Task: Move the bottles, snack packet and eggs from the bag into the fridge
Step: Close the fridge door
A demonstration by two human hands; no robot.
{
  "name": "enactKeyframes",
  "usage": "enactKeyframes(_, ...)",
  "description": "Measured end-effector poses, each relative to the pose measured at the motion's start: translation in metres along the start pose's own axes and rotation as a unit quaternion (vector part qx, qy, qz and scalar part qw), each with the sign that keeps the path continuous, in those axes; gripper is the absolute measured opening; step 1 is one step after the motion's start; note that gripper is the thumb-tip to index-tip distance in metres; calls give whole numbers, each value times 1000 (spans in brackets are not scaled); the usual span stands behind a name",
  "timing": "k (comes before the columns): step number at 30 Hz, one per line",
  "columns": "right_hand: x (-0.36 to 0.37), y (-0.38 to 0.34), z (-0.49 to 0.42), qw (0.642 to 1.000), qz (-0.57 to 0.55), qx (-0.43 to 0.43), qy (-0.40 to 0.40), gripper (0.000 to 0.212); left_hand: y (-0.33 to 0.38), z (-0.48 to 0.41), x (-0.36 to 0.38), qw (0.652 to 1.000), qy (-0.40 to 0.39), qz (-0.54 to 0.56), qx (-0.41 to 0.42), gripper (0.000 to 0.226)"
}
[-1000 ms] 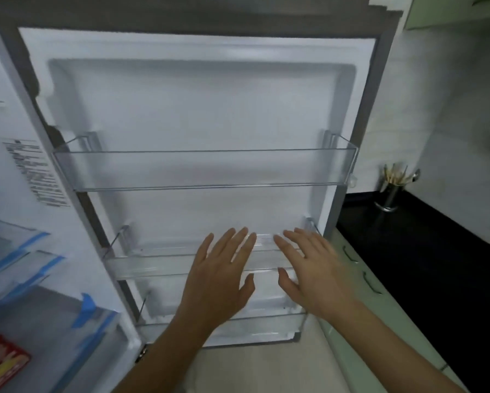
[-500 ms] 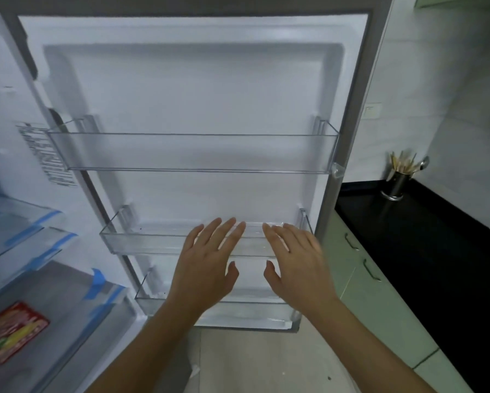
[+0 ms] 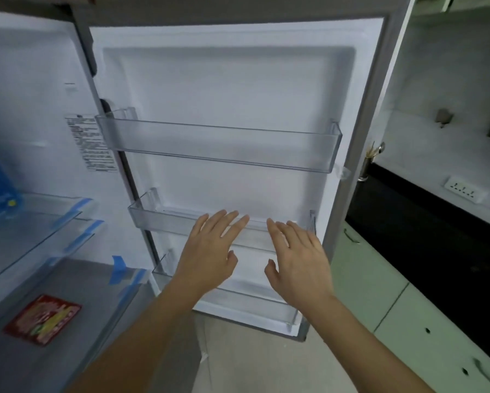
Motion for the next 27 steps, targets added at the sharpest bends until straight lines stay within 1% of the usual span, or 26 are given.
enactKeyframes(2,-14,-22,16,1000,-16,-15,3,74,-7,13,-6,1000,-14,19,1,73)
enactKeyframes(4,-34,-41,37,998,-39,-39,17,68,-12,29,-16,998,-26,47,-15,69)
enactKeyframes(7,-72,-50,72,994,-77,-50,66,60,-2,61,-50,990,8,132,-58,65)
enactKeyframes(9,-95,-47,90,990,-89,-54,94,59,21,83,-75,984,34,166,-62,61)
enactKeyframes(11,-111,-42,101,986,-101,-64,112,60,46,102,-95,985,43,163,-48,59)
enactKeyframes(14,-124,-37,107,980,-120,-80,137,64,73,125,-107,991,31,127,-34,59)
enactKeyframes(17,-131,-37,109,971,-143,-102,163,65,77,148,-109,995,23,81,-52,59)
enactKeyframes(19,-130,-39,110,964,-181,-119,155,67,71,165,-111,995,14,46,-88,57)
enactKeyframes(23,-120,-52,111,948,-266,-148,90,78,55,197,-127,983,-2,-3,-184,58)
enactKeyframes(25,-117,-65,111,937,-293,-178,65,82,48,211,-140,969,5,-15,-248,61)
enactKeyframes(27,-116,-81,113,918,-330,-217,39,81,48,225,-155,947,22,-18,-320,64)
Point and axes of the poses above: each hand's wrist, its own z-axis away from the middle knuckle, its own x-axis out of the palm, y = z × x, the point moved 10 cm from there along -z, towards the middle knuckle, and after that the axes turned 13 degrees about -z, right-handed, at the moved point
